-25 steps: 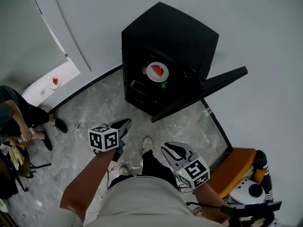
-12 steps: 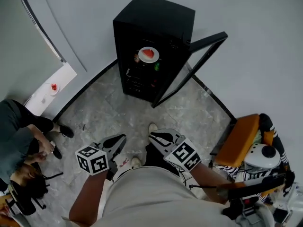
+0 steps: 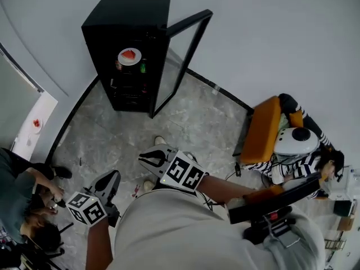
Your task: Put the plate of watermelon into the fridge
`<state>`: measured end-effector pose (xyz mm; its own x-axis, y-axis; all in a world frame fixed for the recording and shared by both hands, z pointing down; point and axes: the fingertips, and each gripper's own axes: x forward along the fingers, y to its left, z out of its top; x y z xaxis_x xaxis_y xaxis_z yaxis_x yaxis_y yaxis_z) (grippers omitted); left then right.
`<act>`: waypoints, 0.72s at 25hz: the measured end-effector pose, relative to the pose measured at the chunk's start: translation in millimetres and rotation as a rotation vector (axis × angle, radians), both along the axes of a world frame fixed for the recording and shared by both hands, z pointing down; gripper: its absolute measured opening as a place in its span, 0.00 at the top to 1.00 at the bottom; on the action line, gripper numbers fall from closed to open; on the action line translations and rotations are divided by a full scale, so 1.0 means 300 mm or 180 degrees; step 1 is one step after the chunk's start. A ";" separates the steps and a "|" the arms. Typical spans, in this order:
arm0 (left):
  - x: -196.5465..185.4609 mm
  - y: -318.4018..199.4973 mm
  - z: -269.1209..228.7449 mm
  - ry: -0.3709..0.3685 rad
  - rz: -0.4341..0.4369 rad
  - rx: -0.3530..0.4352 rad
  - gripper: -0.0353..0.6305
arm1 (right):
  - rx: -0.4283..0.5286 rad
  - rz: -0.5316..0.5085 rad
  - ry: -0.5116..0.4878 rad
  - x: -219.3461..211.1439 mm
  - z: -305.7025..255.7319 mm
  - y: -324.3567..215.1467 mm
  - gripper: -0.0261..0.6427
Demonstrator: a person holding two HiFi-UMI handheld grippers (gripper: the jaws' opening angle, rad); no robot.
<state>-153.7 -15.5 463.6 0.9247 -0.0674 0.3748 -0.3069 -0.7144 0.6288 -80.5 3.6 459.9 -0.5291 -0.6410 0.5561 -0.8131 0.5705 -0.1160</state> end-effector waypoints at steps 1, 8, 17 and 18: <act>-0.004 0.017 -0.001 0.0001 0.0026 0.0014 0.93 | 0.0002 0.0003 -0.0001 -0.007 0.000 0.015 0.90; -0.024 0.091 -0.012 0.0022 0.0099 0.0100 0.93 | 0.0023 -0.0060 0.0037 -0.055 -0.006 0.082 0.91; -0.034 0.127 0.000 0.0012 0.0114 0.0051 0.93 | 0.0026 -0.0085 0.0071 -0.072 -0.019 0.120 0.92; -0.031 0.128 -0.001 0.0013 0.0129 0.0055 0.93 | 0.0026 -0.0080 0.0074 -0.072 -0.022 0.122 0.92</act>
